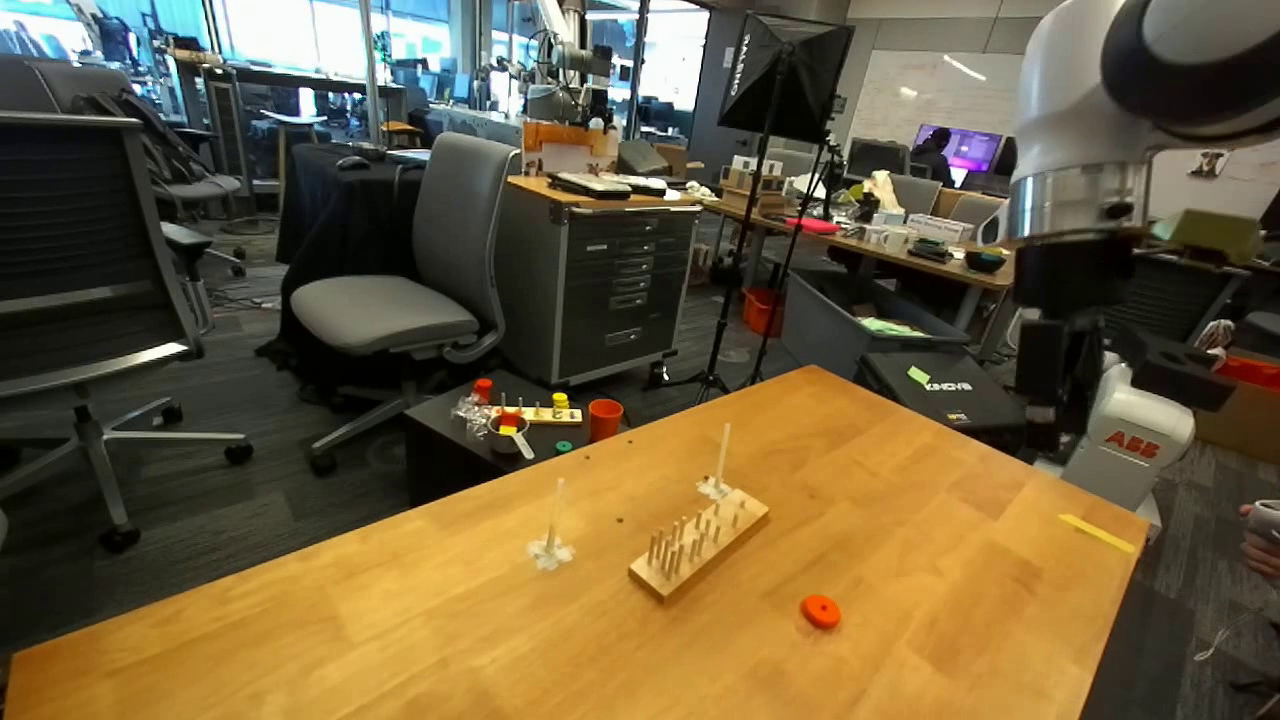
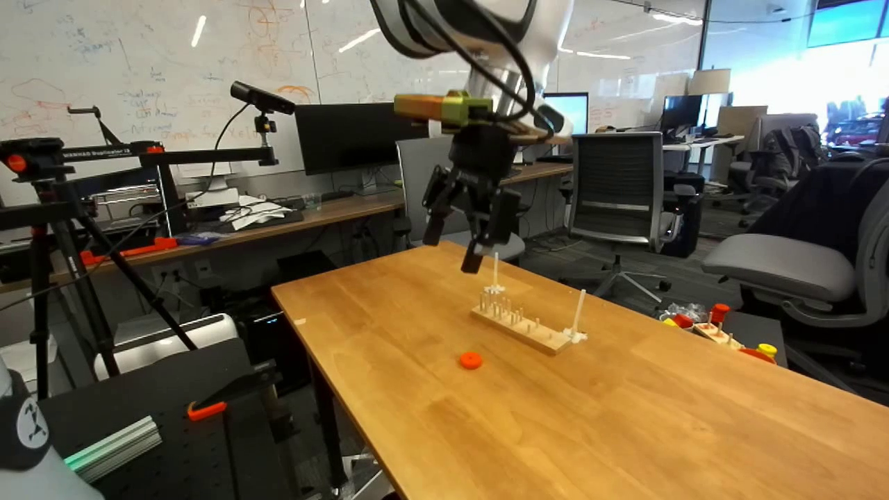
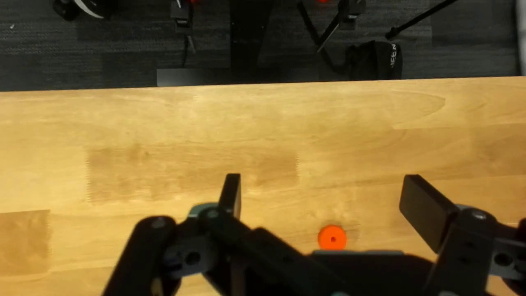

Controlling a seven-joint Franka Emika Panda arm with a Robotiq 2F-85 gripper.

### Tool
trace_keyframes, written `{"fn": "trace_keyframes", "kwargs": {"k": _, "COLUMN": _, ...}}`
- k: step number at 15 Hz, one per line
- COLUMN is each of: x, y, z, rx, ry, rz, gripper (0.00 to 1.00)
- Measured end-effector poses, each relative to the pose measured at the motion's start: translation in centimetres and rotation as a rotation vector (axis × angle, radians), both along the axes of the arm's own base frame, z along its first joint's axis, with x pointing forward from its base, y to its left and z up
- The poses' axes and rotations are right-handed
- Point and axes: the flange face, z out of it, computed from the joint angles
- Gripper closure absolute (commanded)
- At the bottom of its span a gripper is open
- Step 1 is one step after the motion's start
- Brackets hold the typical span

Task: Stick the orange disk into the wooden rack

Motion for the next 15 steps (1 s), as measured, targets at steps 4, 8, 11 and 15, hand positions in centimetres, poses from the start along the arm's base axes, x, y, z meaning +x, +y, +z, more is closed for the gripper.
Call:
{"fn": "trace_keyframes", "kwargs": {"k": 4, "x": 1.4, "y": 0.6, "z": -6.1, "rx": -0.018, "ry": 0.052, "rz": -0.021, "gripper": 0.0}}
{"fn": "trace_keyframes", "kwargs": {"k": 8, "x": 3.6, "y": 1.6, "z": -9.8, "rx": -0.05, "ry": -0.003, "rz": -0.051, "gripper": 0.0}}
{"fn": "trace_keyframes", "kwargs": {"k": 11, "x": 3.9, "y": 2.3, "z": -11.4, "rx": -0.054, "ry": -0.006, "rz": -0.057, "gripper": 0.0}}
{"fn": "trace_keyframes", "kwargs": {"k": 15, "x": 3.8, "y": 1.9, "z": -11.4, "rx": -0.054, "ry": -0.005, "rz": -0.063, "gripper": 0.0}}
